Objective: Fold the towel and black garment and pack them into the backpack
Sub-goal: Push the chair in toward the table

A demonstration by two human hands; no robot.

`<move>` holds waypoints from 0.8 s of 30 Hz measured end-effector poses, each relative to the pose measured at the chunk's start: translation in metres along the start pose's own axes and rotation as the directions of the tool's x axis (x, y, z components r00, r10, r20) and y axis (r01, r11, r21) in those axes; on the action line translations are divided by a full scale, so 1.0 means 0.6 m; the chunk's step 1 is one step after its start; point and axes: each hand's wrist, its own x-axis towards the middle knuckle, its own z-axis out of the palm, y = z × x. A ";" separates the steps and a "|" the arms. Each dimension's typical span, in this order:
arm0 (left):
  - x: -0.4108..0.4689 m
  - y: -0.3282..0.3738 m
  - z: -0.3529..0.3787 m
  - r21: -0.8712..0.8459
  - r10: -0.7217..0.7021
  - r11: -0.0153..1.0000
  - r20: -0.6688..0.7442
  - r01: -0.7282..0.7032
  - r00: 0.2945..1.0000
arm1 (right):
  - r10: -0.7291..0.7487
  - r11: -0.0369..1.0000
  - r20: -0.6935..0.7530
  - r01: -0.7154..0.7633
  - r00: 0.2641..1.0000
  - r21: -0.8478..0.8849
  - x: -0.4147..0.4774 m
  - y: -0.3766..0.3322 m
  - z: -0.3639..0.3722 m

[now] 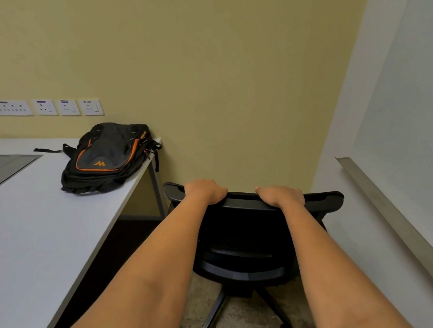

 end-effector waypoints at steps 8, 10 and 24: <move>0.030 0.012 0.013 -0.042 0.022 0.999 0.124 -0.017 0.992 | 0.011 1.000 0.008 -0.011 1.000 0.007 0.008 0.010 -0.004; 0.029 0.009 0.015 -0.039 0.025 0.999 0.127 -0.020 0.992 | 0.012 1.000 0.015 -0.012 1.000 0.003 0.006 0.007 -0.002; -0.089 0.013 0.038 -0.094 -0.042 0.994 0.092 0.051 0.995 | -0.085 0.996 -0.074 0.085 0.994 -0.006 -0.087 0.032 0.028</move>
